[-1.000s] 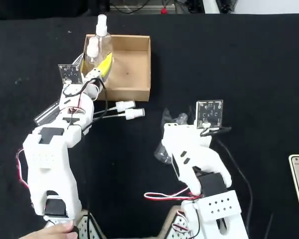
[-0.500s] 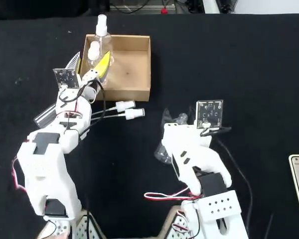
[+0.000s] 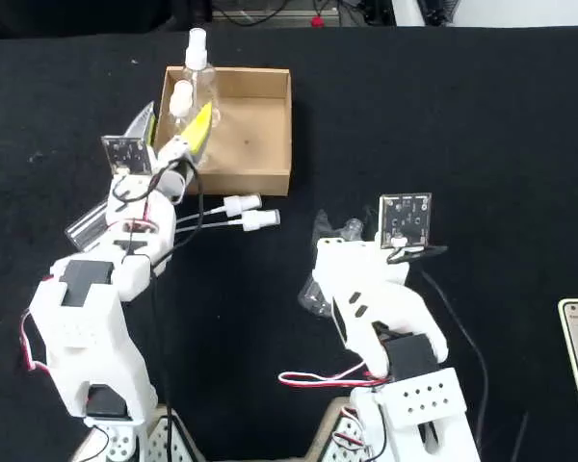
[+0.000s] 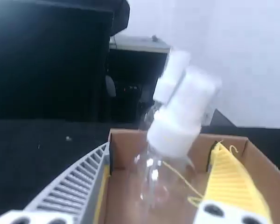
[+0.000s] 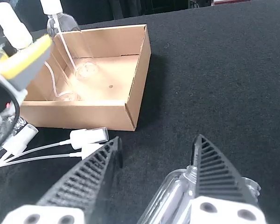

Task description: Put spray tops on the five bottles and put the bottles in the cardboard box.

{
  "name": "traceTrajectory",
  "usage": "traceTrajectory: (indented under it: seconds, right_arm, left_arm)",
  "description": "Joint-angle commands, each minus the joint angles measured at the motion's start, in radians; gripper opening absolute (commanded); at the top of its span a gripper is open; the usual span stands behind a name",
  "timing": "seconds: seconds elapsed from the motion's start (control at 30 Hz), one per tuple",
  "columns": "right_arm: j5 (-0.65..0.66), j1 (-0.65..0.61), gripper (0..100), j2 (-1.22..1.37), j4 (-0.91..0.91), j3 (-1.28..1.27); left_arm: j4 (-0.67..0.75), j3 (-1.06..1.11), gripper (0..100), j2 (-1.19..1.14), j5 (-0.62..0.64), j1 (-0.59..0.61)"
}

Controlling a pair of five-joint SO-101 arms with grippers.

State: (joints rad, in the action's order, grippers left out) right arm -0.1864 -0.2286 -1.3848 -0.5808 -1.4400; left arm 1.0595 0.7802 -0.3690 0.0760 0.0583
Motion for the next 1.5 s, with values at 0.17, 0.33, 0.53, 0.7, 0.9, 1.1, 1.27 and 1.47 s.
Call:
traceTrajectory:
  seconds: [0.17, 0.33, 0.53, 0.7, 0.9, 1.1, 1.27, 1.47]
  right_arm:
    - [0.000, -0.009, 23.7, -0.004, 0.026, 0.004]
    - [0.000, -0.009, 23.7, -0.004, 0.026, 0.004]
    - [-0.006, -0.009, 23.7, -0.004, 0.020, 0.004]
    - [-0.006, -0.011, 23.7, -0.004, -0.031, 0.010]
    - [-0.003, -0.012, 23.7, -0.004, -0.038, 0.012]
    - [-0.002, -0.015, 23.7, -0.004, -0.038, 0.010]
    - [-0.002, -0.015, 23.7, -0.004, -0.038, 0.010]
    - [0.000, -0.015, 23.7, -0.004, -0.038, 0.010]
  left_arm:
    - [0.017, 0.142, 33, 0.287, -0.002, 0.008]
    - [0.015, 0.214, 33, 0.417, -0.005, 0.012]
    - [0.014, 0.426, 32, 0.624, -0.006, 0.053]
    - [-0.252, 0.487, 30, 0.821, 0.005, 0.179]
    - [-0.758, 0.463, 26, 1.102, -0.110, 0.378]
    - [-1.393, 0.282, 27, 1.301, -0.229, 0.386]
    - [-1.795, -0.018, 27, 1.180, -0.391, 0.384]
    - [-2.074, -0.321, 27, 0.868, -0.572, 0.383]
